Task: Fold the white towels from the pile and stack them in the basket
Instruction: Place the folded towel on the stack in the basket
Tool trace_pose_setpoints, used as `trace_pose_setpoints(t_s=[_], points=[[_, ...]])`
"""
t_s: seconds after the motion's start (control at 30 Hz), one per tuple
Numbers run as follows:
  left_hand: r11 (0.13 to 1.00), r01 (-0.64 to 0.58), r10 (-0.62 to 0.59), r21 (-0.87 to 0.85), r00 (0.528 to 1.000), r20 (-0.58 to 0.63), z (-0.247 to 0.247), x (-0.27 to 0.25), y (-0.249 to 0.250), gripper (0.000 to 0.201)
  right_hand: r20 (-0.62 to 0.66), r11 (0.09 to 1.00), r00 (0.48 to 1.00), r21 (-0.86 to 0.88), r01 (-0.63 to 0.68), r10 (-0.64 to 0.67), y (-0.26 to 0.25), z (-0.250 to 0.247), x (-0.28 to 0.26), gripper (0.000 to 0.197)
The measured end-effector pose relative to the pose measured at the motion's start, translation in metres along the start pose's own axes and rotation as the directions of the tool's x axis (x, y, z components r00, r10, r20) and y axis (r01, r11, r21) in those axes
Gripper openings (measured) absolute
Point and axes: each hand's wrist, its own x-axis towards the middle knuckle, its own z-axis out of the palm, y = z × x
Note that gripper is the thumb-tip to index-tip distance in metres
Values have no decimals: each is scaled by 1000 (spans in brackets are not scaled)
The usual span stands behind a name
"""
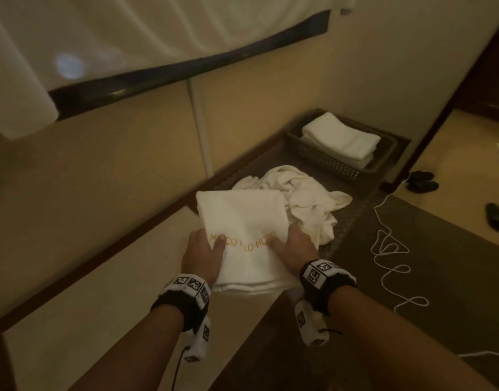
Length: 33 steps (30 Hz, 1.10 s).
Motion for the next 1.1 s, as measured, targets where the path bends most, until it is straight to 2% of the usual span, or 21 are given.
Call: trace_pose_setpoints(t_s=[0.13, 0.33, 0.63, 0.87, 1.1], points=[[996, -93, 93, -14, 996, -6, 44, 14, 67, 38, -83, 1000, 997, 17, 2, 0, 38, -66, 23, 52], [986, -168, 169, -22, 983, 73, 144, 21, 185, 44, -150, 998, 987, 45, -49, 56, 130, -179, 59, 54], [943, -300, 327, -146, 921, 214, 291, 29, 340, 43, -309, 986, 937, 89, -141, 162, 260, -328, 92, 48], [892, -394, 445, -222, 853, 274, 376, 53, 413, 39, -403, 970, 882, 123, -210, 242, 328, -388, 135, 50], [888, -366, 449, -280, 824, 347, 433, 127, 465, 30, -396, 971, 886, 85, -225, 240, 340, -428, 228, 41]])
